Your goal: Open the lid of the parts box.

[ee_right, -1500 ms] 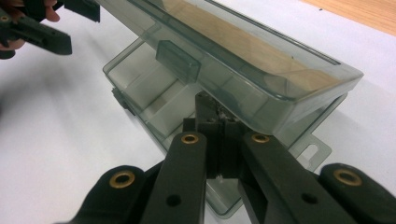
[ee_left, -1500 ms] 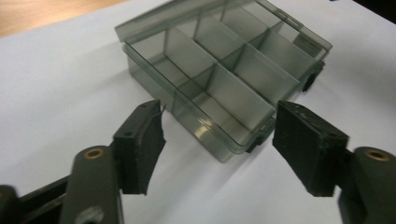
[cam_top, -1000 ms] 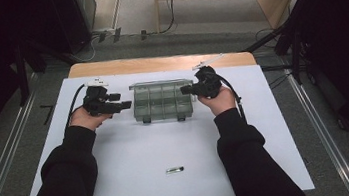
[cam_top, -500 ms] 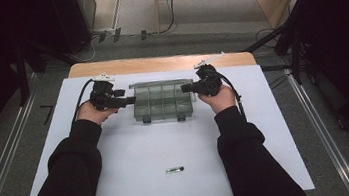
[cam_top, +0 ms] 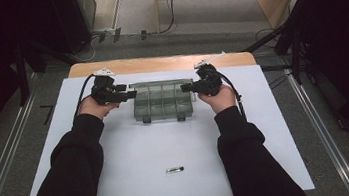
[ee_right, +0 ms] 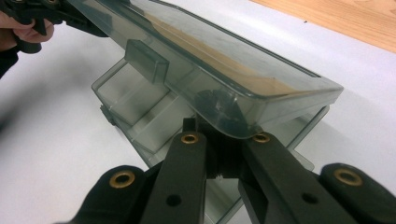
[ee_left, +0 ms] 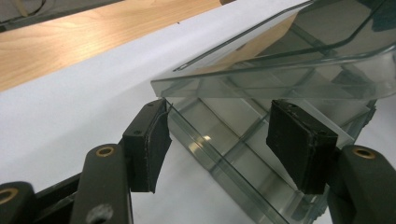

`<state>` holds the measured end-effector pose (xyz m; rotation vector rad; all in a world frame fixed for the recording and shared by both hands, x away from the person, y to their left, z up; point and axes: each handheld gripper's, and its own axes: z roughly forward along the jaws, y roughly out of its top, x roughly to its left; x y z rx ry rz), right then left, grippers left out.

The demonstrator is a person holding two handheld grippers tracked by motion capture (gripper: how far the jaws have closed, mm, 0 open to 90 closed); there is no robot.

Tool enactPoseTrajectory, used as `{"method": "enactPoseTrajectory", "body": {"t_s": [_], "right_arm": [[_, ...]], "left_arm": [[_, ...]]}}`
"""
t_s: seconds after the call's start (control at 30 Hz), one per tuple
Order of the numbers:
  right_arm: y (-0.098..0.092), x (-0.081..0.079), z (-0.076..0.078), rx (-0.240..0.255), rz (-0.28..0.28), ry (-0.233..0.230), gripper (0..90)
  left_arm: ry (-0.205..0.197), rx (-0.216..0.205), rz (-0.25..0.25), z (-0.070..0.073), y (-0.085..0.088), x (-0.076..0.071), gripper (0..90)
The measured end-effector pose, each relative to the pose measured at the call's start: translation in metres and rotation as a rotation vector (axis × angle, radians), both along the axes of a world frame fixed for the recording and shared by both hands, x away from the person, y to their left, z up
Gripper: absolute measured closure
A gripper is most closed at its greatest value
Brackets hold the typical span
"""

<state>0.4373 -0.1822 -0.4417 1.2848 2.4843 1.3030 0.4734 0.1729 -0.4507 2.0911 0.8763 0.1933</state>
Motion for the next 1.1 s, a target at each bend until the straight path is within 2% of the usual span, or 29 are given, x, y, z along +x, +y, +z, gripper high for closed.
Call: {"method": "enactPoseTrajectory", "body": {"t_s": [0.13, 0.3, 0.4, 0.5, 0.73, 0.87, 0.93, 1.1], "right_arm": [[0.001, 0.000, -0.001, -0.003, 0.003, 0.003, 90.0], [0.000, 0.001, -0.001, 0.000, 0.002, 0.006, 89.8], [-0.002, 0.001, -0.002, -0.002, 0.002, 0.005, 88.4], [-0.003, 0.001, -0.003, 0.005, 0.004, 0.012, 87.7], [-0.003, -0.001, -0.004, -0.004, 0.004, 0.010, 85.2], [-0.005, -0.003, -0.004, 0.007, 0.009, 0.015, 81.6], [-0.008, -0.004, -0.004, 0.007, 0.019, 0.007, 79.7], [-0.017, -0.008, -0.001, 0.014, 0.007, -0.003, 76.5]], "left_arm": [[0.015, -0.006, 0.008, 0.001, 0.000, 0.001, 45.5], [0.018, 0.001, 0.015, 0.005, -0.004, 0.001, 45.8], [0.040, -0.004, 0.032, 0.008, -0.004, 0.001, 58.5], [0.036, 0.008, 0.012, 0.008, -0.006, 0.000, 63.8], [0.001, 0.012, 0.008, 0.012, -0.008, -0.002, 64.1], [-0.019, 0.010, 0.013, 0.011, -0.010, -0.004, 64.0], [-0.008, -0.015, 0.026, 0.010, -0.009, -0.003, 64.0], [-0.008, -0.008, 0.024, 0.010, -0.009, -0.003, 63.9]]}}
